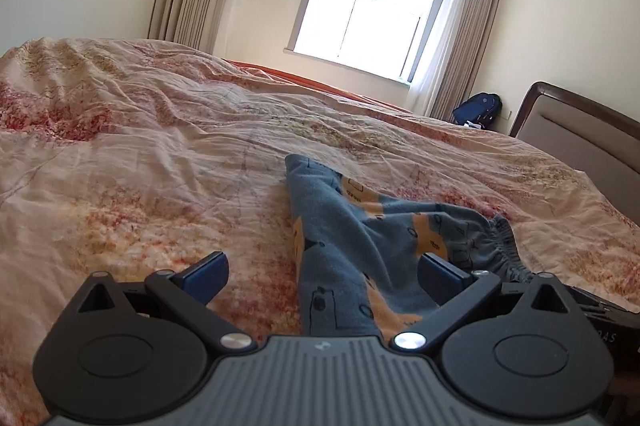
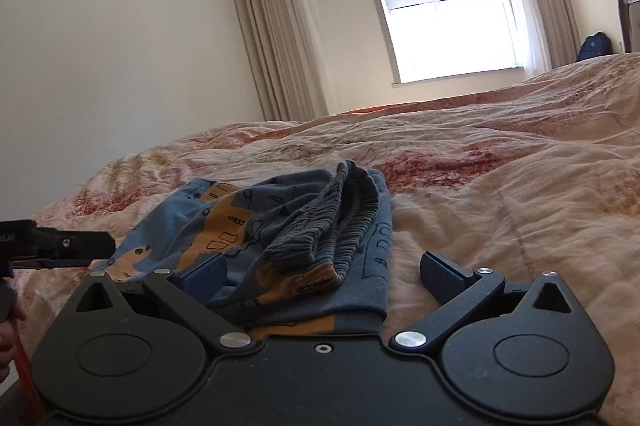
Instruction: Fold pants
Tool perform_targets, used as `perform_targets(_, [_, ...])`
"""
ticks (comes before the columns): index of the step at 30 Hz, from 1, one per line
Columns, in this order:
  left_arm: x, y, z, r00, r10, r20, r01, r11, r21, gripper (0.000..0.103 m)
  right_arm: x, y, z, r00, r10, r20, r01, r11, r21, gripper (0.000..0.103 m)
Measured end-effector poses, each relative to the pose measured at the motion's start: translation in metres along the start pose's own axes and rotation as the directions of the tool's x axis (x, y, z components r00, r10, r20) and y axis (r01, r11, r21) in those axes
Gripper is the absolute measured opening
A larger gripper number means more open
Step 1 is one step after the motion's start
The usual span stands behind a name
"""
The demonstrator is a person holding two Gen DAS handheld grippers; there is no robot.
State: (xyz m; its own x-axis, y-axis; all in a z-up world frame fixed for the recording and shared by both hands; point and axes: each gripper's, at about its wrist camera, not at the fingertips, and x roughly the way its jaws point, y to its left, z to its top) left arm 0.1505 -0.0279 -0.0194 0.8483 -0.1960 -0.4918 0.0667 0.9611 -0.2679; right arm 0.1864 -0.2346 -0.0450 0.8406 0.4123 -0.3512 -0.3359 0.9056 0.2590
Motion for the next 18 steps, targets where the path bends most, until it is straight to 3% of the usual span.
perform_targets(3, [0.024,0.004,0.014,0.997,-0.019,-0.078,0.019,1.0,0.007,0.103,0.02,-0.02,0.023,0.988,0.126,-0.089,-0.12,0.99,0.078,0.103])
perform_targets(10, [0.037,0.013,0.013,0.99,-0.046,-0.135,0.05,0.998,0.024,0.103,0.059,-0.055,0.051,0.955,0.229,-0.188,-0.19,0.961,0.203,0.103])
perform_targets(18, [0.042,0.007,0.014,0.988,-0.021,-0.152,0.029,0.998,0.049,0.103,0.063,-0.051,0.044,0.96,0.199,-0.196,-0.169,0.973,0.159,0.103])
